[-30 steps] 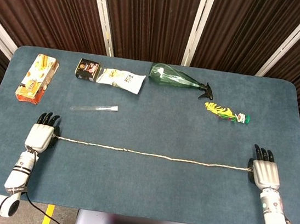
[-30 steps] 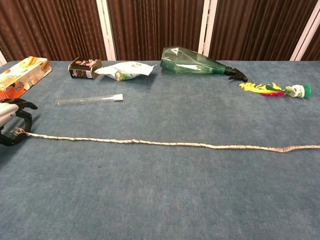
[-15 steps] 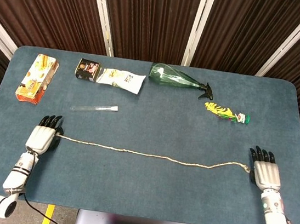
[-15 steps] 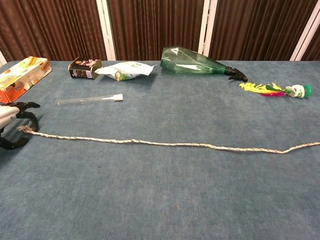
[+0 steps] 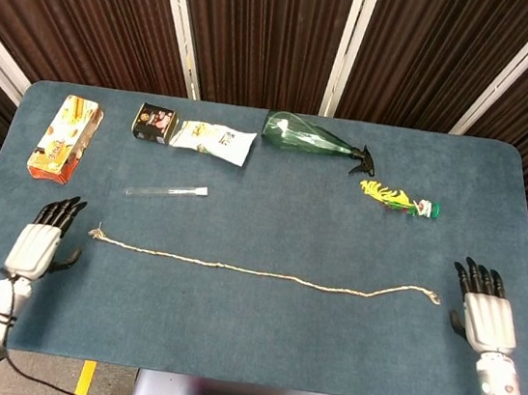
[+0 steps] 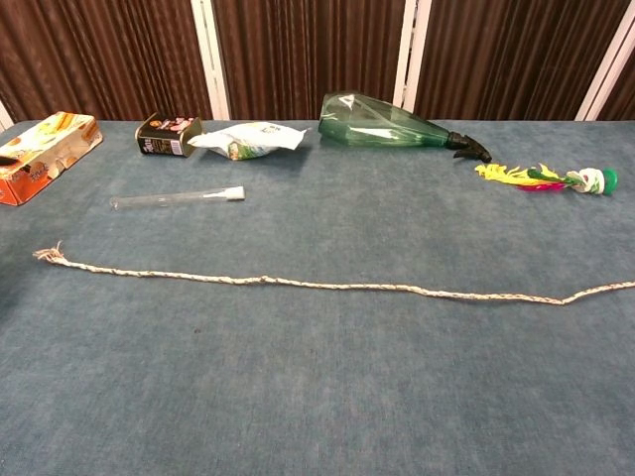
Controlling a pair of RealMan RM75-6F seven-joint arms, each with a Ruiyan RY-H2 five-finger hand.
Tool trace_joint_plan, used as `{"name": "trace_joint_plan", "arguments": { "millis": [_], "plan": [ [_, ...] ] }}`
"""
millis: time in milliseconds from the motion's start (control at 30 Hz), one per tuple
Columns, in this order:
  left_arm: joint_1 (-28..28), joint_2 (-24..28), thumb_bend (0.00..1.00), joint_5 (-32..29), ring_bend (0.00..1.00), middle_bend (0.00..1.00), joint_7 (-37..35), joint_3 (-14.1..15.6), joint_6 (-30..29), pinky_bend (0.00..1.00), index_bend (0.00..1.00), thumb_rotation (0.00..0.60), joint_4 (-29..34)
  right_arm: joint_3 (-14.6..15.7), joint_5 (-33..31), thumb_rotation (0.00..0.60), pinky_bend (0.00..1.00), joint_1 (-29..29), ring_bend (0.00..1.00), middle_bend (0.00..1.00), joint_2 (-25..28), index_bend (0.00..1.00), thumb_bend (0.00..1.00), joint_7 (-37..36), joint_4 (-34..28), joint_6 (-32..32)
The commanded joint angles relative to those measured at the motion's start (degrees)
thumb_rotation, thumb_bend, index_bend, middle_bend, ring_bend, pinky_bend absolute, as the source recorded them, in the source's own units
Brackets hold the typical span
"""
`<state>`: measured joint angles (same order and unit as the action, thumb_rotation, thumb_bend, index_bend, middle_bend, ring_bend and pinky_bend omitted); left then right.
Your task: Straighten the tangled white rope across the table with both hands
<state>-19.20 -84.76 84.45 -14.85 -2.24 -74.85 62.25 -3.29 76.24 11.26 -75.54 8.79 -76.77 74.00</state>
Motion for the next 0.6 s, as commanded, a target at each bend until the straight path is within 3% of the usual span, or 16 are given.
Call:
{"name": "trace_joint_plan", "arguments": {
  "millis": [33, 167, 300, 600],
  "plan": [
    [5.7, 8.1, 0.41, 6.7, 0.00, 0.00, -2.6, 3.8, -10.5, 0.07, 0.00, 0.600, 9.6, 2.7, 8.3, 0.600, 0.00, -6.2, 0.00, 0.00, 5.7, 0.00, 0.44, -0.1, -9.6, 12.3],
    [10.7, 12.6, 0.41, 11.4, 0.00, 0.00, -0.4, 6.8, -19.4, 0.06, 0.00, 0.600, 15.2, 4.3, 12.5, 0.600, 0.00, -9.8, 0.00, 0.00, 6.2, 0.00, 0.44, 1.2, -11.7, 19.1],
    [13.0, 14.0, 0.41, 14.8, 0.00, 0.00, 3.6, 8.4, -23.2, 0.06, 0.00, 0.600, 16.3, 5.4, 14.7, 0.600, 0.00, -11.0, 0.00, 0.00, 6.4, 0.00, 0.44, 2.2, -11.9, 20.5],
    [11.9, 15.5, 0.40, 11.6, 0.00, 0.00, 5.8, 8.4, -15.4, 0.06, 0.00, 0.600, 18.2, 5.0, 12.6, 0.600, 0.00, -10.5, 0.00, 0.00, 8.2, 0.00, 0.44, 1.7, -13.2, 16.2]
  ]
}}
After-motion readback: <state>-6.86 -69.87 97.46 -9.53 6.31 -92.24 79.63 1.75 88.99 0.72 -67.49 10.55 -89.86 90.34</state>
